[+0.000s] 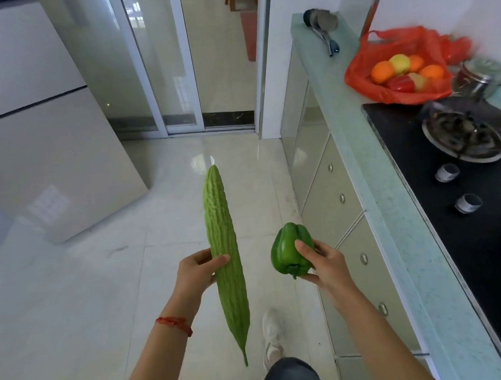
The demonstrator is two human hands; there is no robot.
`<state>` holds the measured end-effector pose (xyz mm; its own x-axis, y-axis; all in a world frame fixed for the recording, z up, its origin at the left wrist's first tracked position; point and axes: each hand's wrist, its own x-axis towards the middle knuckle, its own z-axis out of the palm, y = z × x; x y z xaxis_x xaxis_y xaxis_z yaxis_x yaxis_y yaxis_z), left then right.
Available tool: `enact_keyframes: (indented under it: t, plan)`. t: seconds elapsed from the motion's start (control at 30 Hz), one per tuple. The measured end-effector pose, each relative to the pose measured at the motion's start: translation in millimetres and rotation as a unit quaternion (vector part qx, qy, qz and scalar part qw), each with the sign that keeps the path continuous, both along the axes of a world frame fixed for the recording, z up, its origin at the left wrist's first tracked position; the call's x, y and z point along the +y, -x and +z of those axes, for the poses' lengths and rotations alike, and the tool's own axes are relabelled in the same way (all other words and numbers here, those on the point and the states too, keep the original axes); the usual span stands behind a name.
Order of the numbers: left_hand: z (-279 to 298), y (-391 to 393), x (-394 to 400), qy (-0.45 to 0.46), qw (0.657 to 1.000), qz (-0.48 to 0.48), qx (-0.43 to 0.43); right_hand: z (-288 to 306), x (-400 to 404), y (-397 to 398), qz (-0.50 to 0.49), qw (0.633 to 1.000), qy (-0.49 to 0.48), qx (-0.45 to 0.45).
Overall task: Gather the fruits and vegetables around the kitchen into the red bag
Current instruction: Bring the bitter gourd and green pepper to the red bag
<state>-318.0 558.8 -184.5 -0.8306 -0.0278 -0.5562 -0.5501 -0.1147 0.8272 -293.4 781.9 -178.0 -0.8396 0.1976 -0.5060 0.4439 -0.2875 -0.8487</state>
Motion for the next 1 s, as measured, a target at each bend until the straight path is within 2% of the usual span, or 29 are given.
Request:
enact_keyframes:
  t: [0.5,0.8,1.0]
  plan:
    - [5,238,35,0.019,0.999,0.028,0.009,7,43,260,0.038,0.999,-0.010,0.005]
    - [6,370,34,0.023,1.000,0.013,0.013,1,40,376,0.013,1.000,-0.005,0.001]
    - [2,477,19,0.022,0.999,-0.037,0.009,-8,20,466,-0.039,0.999,0.001,-0.002]
